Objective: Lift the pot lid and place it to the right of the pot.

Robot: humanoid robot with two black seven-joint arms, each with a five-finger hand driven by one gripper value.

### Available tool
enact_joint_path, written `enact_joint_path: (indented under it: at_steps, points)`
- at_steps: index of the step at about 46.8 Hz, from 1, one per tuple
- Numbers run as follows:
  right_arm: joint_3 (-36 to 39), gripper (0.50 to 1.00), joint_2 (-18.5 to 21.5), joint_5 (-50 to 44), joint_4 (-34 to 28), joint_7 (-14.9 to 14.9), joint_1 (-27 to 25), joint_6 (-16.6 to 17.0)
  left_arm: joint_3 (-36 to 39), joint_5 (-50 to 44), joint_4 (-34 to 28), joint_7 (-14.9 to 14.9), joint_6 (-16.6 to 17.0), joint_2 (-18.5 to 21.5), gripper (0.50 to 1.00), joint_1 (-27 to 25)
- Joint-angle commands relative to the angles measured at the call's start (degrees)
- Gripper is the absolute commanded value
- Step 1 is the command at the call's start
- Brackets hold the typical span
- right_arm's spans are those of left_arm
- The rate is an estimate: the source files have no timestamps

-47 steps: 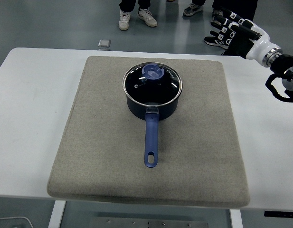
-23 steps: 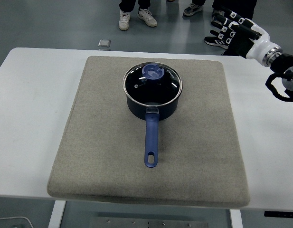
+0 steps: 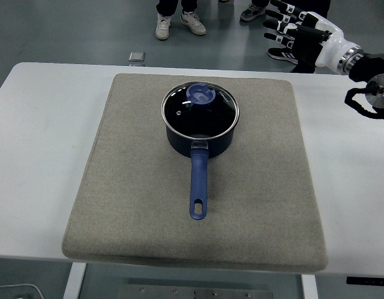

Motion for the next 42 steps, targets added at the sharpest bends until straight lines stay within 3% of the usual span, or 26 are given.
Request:
enact_joint_path:
  at_steps: [1,12,21,42]
  points:
    - [0.0,0.919,-0.1,-4.5,1.7,0.0,1.0,-1.3,0.0,0.0,0.0,0.0,0.0,0.0,1.0,0.0]
    - [-1.4,0.919,0.6,-15.8,3.5,0.0,3.5,-2.4,0.0,0.0,0.0,0.0,0.0,0.0,1.0,0.0]
    - [-6.3,0.919,0.8,-21.0,7.9,0.1,7.4,-2.7,0.0,0.1,0.0,0.0,0.0,0.0,1.0,0.0]
    - [-19.4,0.919,3.5,-33.2,11.4,0.1,17.7,-2.1,0.1,0.0,0.0,0.0,0.0,0.0,1.0,0.0]
